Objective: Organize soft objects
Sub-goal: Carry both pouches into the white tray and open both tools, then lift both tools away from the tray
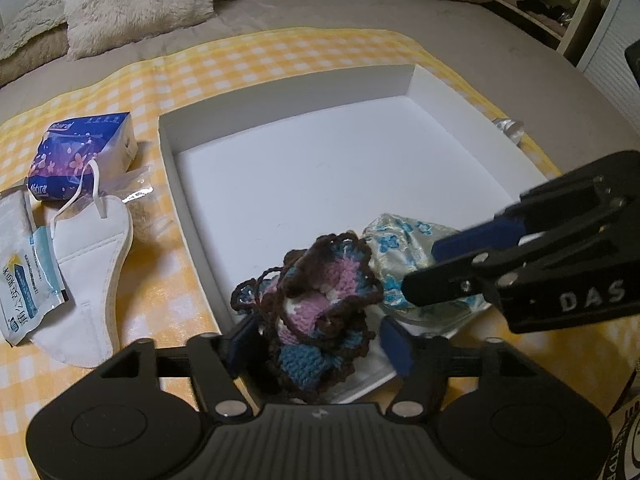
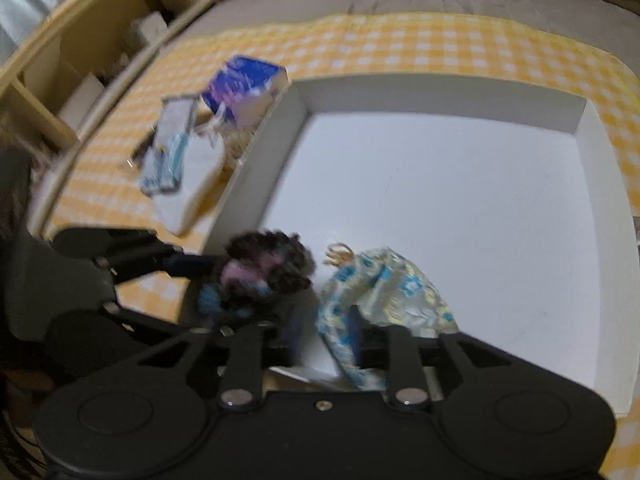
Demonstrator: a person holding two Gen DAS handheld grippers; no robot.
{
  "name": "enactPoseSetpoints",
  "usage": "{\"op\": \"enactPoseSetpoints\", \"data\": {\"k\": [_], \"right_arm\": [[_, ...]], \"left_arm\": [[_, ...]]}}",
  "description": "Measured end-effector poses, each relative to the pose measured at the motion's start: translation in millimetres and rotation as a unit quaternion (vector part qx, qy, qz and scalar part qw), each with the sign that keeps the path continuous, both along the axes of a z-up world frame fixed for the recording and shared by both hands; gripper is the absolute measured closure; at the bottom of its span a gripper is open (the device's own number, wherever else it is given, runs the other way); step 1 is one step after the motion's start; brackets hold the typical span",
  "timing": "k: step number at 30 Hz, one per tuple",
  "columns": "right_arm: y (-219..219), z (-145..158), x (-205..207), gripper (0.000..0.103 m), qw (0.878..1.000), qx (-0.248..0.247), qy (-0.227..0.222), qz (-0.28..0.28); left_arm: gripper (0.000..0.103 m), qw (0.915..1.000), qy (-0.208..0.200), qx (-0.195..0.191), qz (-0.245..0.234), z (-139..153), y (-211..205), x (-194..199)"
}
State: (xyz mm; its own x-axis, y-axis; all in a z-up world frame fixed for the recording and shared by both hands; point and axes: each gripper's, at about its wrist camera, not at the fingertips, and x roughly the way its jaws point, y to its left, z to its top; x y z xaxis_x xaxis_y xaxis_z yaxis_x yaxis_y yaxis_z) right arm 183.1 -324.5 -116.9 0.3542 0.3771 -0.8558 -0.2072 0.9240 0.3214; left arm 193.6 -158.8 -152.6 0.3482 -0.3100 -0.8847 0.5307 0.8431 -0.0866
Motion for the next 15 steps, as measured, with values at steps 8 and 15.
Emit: {"op": "enactPoseSetpoints", "data": {"k": [8, 15], "right_arm": [[-6.7, 19.2, -10.4, 0.042, 0.999, -0.011, -0.03, -0.023], [-19.4, 36.5, -25.8, 0.027, 0.997, -0.02, -0.065, -0.046]], "left_arm": [[0.015, 0.9998, -0.01, -0.019, -0.001, 15.5, 6.1, -8.2], [0.009, 0.999, -0.027, -0.036, 0.008, 34.1, 13.0, -17.3]]}}
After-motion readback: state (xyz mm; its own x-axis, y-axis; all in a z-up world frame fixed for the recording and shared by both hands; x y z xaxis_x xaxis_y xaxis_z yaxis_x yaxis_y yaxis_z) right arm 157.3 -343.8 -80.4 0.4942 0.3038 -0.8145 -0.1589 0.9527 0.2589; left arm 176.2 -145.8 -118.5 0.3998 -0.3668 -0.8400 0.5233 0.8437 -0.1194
